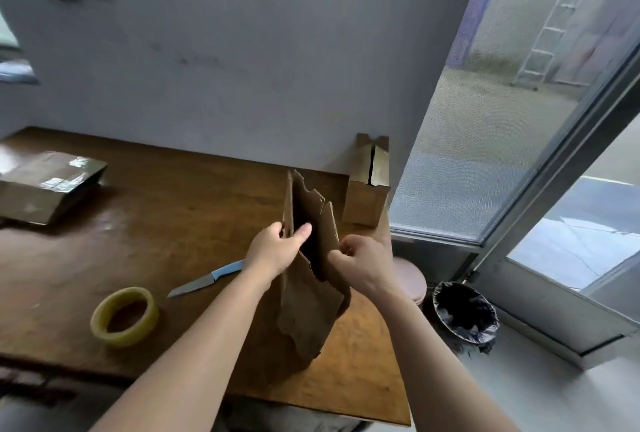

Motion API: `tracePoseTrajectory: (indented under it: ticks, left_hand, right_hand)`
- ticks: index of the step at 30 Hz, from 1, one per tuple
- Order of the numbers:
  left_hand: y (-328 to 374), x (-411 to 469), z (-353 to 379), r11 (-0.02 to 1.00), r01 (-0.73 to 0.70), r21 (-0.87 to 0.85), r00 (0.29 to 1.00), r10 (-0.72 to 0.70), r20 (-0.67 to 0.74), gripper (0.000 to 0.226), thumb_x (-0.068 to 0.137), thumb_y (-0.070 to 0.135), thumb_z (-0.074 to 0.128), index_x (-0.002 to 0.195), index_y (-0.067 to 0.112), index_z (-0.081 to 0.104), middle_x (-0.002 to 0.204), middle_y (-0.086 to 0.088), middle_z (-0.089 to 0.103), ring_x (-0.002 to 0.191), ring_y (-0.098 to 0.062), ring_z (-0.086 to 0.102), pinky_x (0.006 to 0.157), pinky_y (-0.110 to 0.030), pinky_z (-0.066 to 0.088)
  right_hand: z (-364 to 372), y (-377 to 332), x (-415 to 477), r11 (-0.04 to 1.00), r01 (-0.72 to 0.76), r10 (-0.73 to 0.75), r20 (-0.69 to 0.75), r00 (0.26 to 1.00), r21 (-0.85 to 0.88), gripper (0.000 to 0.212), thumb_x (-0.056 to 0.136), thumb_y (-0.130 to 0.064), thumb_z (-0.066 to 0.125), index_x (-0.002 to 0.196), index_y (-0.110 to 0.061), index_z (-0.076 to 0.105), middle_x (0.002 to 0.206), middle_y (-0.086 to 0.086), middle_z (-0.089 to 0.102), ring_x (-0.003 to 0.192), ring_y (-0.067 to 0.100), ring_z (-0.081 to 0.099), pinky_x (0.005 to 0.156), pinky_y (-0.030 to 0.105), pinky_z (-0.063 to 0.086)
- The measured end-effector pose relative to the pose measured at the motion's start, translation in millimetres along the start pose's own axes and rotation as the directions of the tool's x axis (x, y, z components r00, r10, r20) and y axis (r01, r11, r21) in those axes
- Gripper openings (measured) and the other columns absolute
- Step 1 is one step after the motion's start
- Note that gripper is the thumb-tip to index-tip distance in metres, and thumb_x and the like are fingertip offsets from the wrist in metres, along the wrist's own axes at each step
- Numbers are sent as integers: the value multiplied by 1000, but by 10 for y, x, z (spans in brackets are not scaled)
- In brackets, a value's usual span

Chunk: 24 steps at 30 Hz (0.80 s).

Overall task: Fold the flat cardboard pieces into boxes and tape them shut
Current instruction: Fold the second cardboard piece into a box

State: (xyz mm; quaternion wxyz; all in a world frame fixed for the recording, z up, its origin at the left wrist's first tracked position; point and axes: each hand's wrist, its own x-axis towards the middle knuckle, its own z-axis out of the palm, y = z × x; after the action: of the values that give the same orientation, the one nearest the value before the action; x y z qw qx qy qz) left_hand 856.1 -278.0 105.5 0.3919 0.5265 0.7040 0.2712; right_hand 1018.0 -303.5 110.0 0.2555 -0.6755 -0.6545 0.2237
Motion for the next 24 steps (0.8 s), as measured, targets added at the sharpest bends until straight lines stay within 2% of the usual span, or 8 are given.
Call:
tracePoseTrajectory:
  ticks: [3,6,10,12,17,20,22,24]
  left_hand:
    - [46,60,-56,964,-47,263,995,69,-76,39,95,29,51,130,11,55,126,-10,62,107,-25,62,72,-29,51]
    - [12,81,-155,933,-92,349,985,136,-104,18,90,13,48,95,2,61,73,-6,58,59,-15,51,41,-24,29]
    - [-93,161,-379,957,-70,280,983,114,-146,19,85,4,46,67,3,50,56,-10,42,49,-18,42,44,-24,24]
    - [-181,229,-516,981,-48,188,992,68,-103,26,86,4,48,61,10,49,58,-5,44,55,-21,44,53,-26,28]
    - [-398,316,-683,996,4,86,1000,-6,23,16,91,10,52,77,12,58,76,-11,54,69,-23,50,64,-33,35]
    - [-395,335,-705,994,-11,108,1000,7,29,13,95,14,53,96,24,62,96,-10,64,70,-21,52,61,-31,42]
    - [-385,343,-719,996,2,85,999,-6,37,25,96,16,55,118,24,62,108,-9,65,71,-19,56,55,-28,45]
    - [-390,362,-721,998,12,60,1000,-13,24,36,95,17,57,131,19,57,104,-6,66,78,-22,62,52,-28,45]
  right_hand:
    - [21,-55,47,998,-32,34,39,999,-45,27,88,-41,58,72,-20,59,69,-3,63,64,10,60,55,20,43]
    - [41,-118,129,996,-76,77,21,997,-54,29,88,-45,63,100,-19,57,89,-4,66,73,13,66,62,24,51]
    - [42,-130,236,989,-143,144,15,989,-42,39,85,-21,65,117,-13,44,89,0,62,83,20,67,55,19,43]
    - [1,-125,283,978,-208,208,-11,978,-2,44,80,-15,64,117,-4,44,82,2,59,84,25,66,60,30,52]
    - [-29,-59,364,952,-301,300,24,954,57,65,72,-18,69,130,0,47,65,3,65,44,11,59,45,22,43]
    - [-6,-25,382,945,-305,304,32,952,116,95,69,-22,77,145,-8,21,106,9,65,84,21,69,67,31,52]
    - [-15,-2,423,959,-283,283,11,959,1,120,66,-29,80,153,-15,-1,148,15,33,134,28,39,103,40,41]
    - [-26,5,463,958,-257,260,6,966,-130,126,66,-36,81,154,-21,-7,161,10,-2,148,27,1,117,46,21]
